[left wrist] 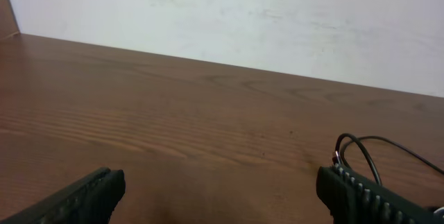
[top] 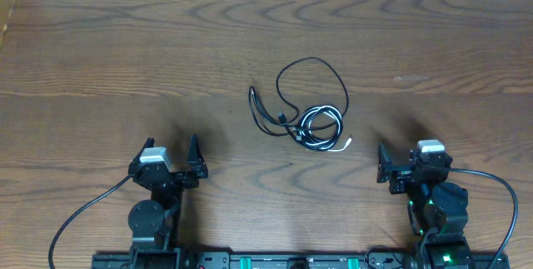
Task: Untangle cables
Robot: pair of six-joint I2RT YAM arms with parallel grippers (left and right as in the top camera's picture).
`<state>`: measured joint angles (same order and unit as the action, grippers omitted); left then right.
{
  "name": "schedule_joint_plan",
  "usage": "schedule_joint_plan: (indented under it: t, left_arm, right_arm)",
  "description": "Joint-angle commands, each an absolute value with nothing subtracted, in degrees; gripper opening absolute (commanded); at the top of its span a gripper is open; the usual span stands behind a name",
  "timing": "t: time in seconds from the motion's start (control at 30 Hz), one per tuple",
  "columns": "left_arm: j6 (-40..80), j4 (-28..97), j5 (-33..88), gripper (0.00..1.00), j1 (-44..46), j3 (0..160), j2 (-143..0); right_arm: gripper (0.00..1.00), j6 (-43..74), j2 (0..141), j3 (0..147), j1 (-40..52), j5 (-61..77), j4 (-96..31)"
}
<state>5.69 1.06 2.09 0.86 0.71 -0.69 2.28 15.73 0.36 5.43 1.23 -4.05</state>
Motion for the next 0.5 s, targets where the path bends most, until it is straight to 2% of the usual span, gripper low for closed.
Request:
schedule_joint_plan:
  t: [0.0,0.47]
  left_arm:
    - [4.7,4.0,-1.1,0.94,1.1,0.2,-0.3]
    - [4.7,4.1,-1.1,0.94,1.0,0.2,-0.4]
  right_arm:
    - [0.99,1.4,15.8,0.3,5.3,0.6,-4.3]
    - [0.99,1.4,15.8,0.3,5.3,0.6,-4.3]
